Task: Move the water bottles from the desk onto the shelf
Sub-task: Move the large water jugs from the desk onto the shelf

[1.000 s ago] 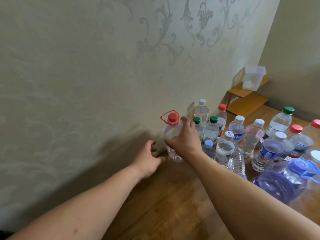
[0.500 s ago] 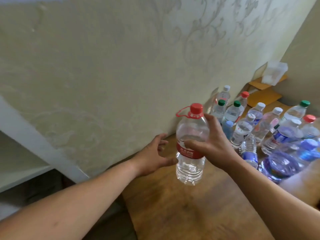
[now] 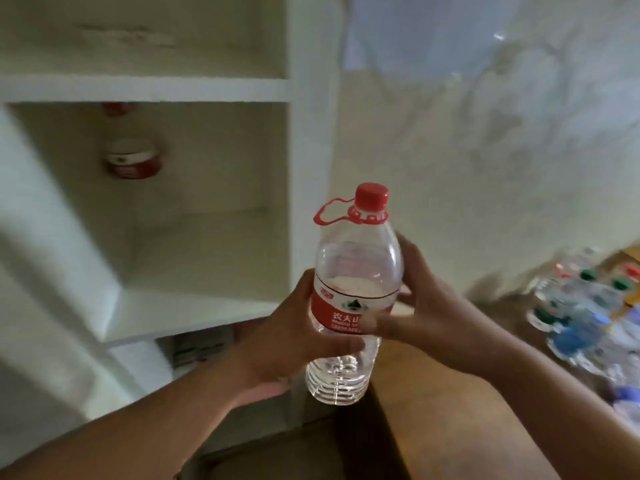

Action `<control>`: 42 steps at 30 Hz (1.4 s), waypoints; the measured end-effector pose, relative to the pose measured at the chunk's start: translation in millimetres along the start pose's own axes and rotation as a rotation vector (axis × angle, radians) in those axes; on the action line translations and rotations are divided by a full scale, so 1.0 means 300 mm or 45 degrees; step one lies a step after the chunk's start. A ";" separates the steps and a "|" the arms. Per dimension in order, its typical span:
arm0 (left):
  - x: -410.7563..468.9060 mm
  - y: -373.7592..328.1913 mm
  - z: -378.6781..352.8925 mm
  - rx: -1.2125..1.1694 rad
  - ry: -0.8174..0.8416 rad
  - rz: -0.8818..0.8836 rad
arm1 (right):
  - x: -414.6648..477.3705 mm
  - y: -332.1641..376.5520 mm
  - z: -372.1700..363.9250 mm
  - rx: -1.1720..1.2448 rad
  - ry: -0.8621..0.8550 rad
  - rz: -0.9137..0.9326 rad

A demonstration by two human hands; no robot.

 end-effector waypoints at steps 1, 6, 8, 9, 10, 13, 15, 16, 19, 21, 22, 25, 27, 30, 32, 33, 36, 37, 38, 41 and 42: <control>-0.045 0.006 0.081 0.008 -0.112 -0.011 | 0.029 -0.017 -0.079 -0.035 0.059 -0.039; -0.221 0.051 0.382 0.074 -0.506 -0.020 | 0.164 -0.105 -0.470 -0.100 0.318 -0.152; -0.244 0.073 0.458 0.064 -0.602 -0.020 | 0.250 -0.129 -0.569 -0.086 0.279 -0.143; -0.243 0.081 0.495 0.057 -0.637 -0.026 | 0.294 -0.141 -0.608 -0.073 0.264 -0.134; -0.234 0.085 0.531 0.056 -0.654 -0.040 | 0.337 -0.154 -0.640 -0.060 0.250 -0.133; -0.168 0.087 0.648 0.070 -0.681 -0.091 | 0.466 -0.173 -0.703 -0.055 0.199 -0.128; -0.106 0.086 0.722 0.101 -0.677 -0.108 | 0.560 -0.175 -0.725 -0.093 0.134 -0.126; -0.075 0.089 0.757 0.128 -0.670 -0.105 | 0.606 -0.181 -0.732 -0.101 0.095 -0.136; 0.002 0.125 0.855 0.207 -0.690 -0.064 | 0.728 -0.231 -0.768 -0.070 0.025 -0.196; 0.047 0.177 0.912 0.240 -0.701 -0.025 | 0.786 -0.268 -0.795 -0.072 0.000 -0.217; 0.067 0.202 0.936 0.241 -0.705 -0.015 | 0.813 -0.284 -0.807 -0.083 -0.010 -0.214; 0.117 0.243 1.009 0.234 -0.797 -0.019 | 0.910 -0.322 -0.833 -0.072 -0.047 -0.175; 0.138 0.253 1.049 0.264 -0.889 -0.042 | 0.984 -0.345 -0.850 -0.054 -0.062 -0.173; 0.170 0.319 1.087 0.344 -1.116 0.028 | 1.079 -0.387 -0.883 -0.025 -0.132 -0.136; 0.193 0.393 1.103 0.356 -1.228 0.113 | 1.115 -0.436 -0.909 -0.069 -0.168 -0.191; 0.204 0.430 1.110 0.344 -1.250 0.117 | 1.128 -0.466 -0.919 -0.096 -0.185 -0.225; 0.217 0.528 1.128 0.281 -1.257 0.117 | 1.155 -0.546 -0.948 -0.137 -0.225 -0.273; 0.220 0.560 1.135 0.266 -1.255 0.141 | 1.171 -0.565 -0.956 -0.166 -0.229 -0.270; 0.228 0.591 1.145 0.254 -1.252 0.172 | 1.190 -0.574 -0.960 -0.210 -0.228 -0.253; 0.269 0.626 1.194 0.316 -1.265 0.220 | 1.264 -0.608 -0.958 -0.358 -0.234 -0.231; 0.287 0.627 1.214 0.334 -1.256 0.221 | 1.289 -0.613 -0.955 -0.397 -0.226 -0.233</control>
Point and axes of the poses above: each hand's wrist, its own x-axis towards the middle knuckle, its own z-axis out of the back of the hand, y = z × x, the point moved 5 cm from there along x, towards the middle knuckle, and after that the axes turned 6 degrees about z, right-handed, at the moved point
